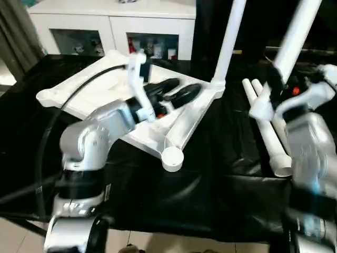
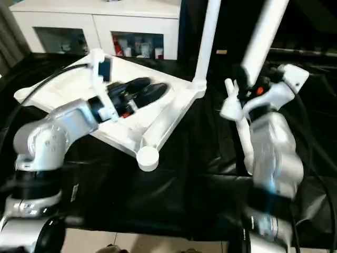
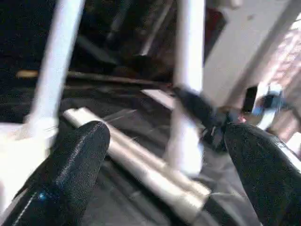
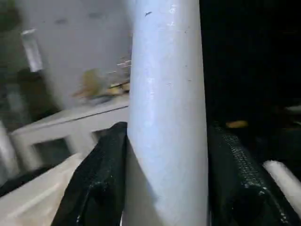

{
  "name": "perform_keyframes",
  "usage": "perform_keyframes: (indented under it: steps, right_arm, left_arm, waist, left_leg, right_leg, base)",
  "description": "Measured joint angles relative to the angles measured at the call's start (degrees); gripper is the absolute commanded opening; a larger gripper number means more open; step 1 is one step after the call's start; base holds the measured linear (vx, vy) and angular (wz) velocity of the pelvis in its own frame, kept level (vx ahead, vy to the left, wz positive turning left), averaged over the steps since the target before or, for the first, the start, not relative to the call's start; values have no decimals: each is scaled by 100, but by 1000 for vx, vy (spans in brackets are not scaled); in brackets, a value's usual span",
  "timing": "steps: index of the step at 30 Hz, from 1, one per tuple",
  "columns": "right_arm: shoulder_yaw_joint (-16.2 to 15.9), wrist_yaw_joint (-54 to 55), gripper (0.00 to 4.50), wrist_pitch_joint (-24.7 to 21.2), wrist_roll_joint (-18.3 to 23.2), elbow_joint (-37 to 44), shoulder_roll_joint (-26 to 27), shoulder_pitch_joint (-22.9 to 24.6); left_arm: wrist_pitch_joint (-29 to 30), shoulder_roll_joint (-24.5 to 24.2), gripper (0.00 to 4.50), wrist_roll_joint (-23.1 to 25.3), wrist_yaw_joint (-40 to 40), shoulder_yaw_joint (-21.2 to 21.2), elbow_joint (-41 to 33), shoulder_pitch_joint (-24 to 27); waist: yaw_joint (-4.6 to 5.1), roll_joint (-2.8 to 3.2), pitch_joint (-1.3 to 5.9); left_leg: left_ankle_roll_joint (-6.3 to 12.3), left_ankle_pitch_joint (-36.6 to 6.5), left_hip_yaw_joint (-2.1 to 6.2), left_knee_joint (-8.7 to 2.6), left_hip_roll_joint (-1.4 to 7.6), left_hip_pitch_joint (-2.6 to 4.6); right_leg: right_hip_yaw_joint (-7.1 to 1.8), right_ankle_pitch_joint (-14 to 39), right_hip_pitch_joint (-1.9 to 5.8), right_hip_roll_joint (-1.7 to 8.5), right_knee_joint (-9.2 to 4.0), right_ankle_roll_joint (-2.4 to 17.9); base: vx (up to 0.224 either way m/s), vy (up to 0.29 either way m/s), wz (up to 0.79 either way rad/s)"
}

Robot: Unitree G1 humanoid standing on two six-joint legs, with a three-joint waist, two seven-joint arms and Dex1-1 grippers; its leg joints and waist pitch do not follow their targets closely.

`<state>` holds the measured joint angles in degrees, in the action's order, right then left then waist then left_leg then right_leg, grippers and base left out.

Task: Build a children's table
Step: Pick table leg

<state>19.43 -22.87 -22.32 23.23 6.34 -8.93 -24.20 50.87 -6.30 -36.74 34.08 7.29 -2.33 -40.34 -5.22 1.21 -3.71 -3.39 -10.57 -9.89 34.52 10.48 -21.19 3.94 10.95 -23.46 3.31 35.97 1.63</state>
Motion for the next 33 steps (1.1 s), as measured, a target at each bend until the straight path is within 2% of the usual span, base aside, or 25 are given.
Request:
perform_keyframes:
  steps: [2, 6, 10, 18, 19, 23, 28, 29, 33]
  right_arm:
    - [-382, -365, 186, -107, 126, 225, -89, 49]
    - [-1207, -1067, 186, -123, 124, 538, -155, 46]
    - [-1646, -1276, 186, 2, -59, 517, -144, 134]
    - [-1995, -1303, 186, 143, -340, 317, -244, 142]
    - [-2001, -1256, 186, 185, -398, 222, -245, 117]
    - [-2002, -1124, 186, 295, -578, 118, -242, 93]
    - [-2017, -1085, 186, 382, -612, -4, -241, 38]
    - [-2029, -1074, 186, 393, -613, -26, -241, 11]
    - [-2063, -1071, 186, 442, -618, -37, -240, -44]
  left_arm:
    - [3, 22, 450, -103, 6, 28, 5, -107]
    - [210, 213, 450, -359, -51, 172, 150, -375]
    - [299, 252, 450, -414, -262, 293, 401, -610]
    - [282, 406, 450, -394, -800, 521, 792, -667]
    - [307, 462, 421, -419, -956, 645, 842, -713]
    - [378, 502, 387, -554, -1205, 857, 895, -817]
    - [458, 571, 355, -661, -1236, 862, 894, -816]
    - [458, 575, 330, -672, -1236, 862, 893, -816]
    - [459, 640, 302, -688, -1257, 859, 890, -816]
  waist:
    - [21, -1, 0]
    - [-6, -23, -3]
    - [-44, -64, -10]
    - [-132, -104, -5]
    - [-133, -107, -6]
    - [-132, -113, -5]
    - [-132, -121, -7]
    - [-131, -123, -7]
    - [-130, -129, -6]
  left_leg:
    - [2, 3, 0, 0, 0, -1]
    - [-1, 5, 3, 0, 0, 2]
    - [-3, 3, 5, 2, -6, -8]
    - [20, 12, 8, 1, -7, -23]
    - [19, 12, 9, 1, -7, -24]
    - [19, 12, 9, 1, -7, -23]
    - [19, 13, 9, 1, -7, -24]
    - [19, 13, 9, 1, -7, -23]
    - [20, 13, 9, 1, -7, -23]
  right_leg:
    - [0, -1, 1, 0, 0, -7]
    - [3, 13, 9, 0, 0, -33]
    - [0, 8, 10, 4, -11, -40]
    - [0, -15, 8, 5, -27, -17]
    - [2, -15, 8, 5, -26, -16]
    - [2, -16, 8, 5, -26, -16]
    - [1, -17, 8, 5, -26, -16]
    - [1, -17, 8, 5, -25, -16]
    - [2, -17, 8, 5, -26, -17]
  base:
    - [0, 0, 0]
    - [0, 0, 0]
    - [0, 0, 0]
    - [0, 0, 0]
    - [0, 0, 0]
    - [0, 0, 0]
    - [0, 0, 0]
    - [0, 0, 0]
    - [0, 0, 0]
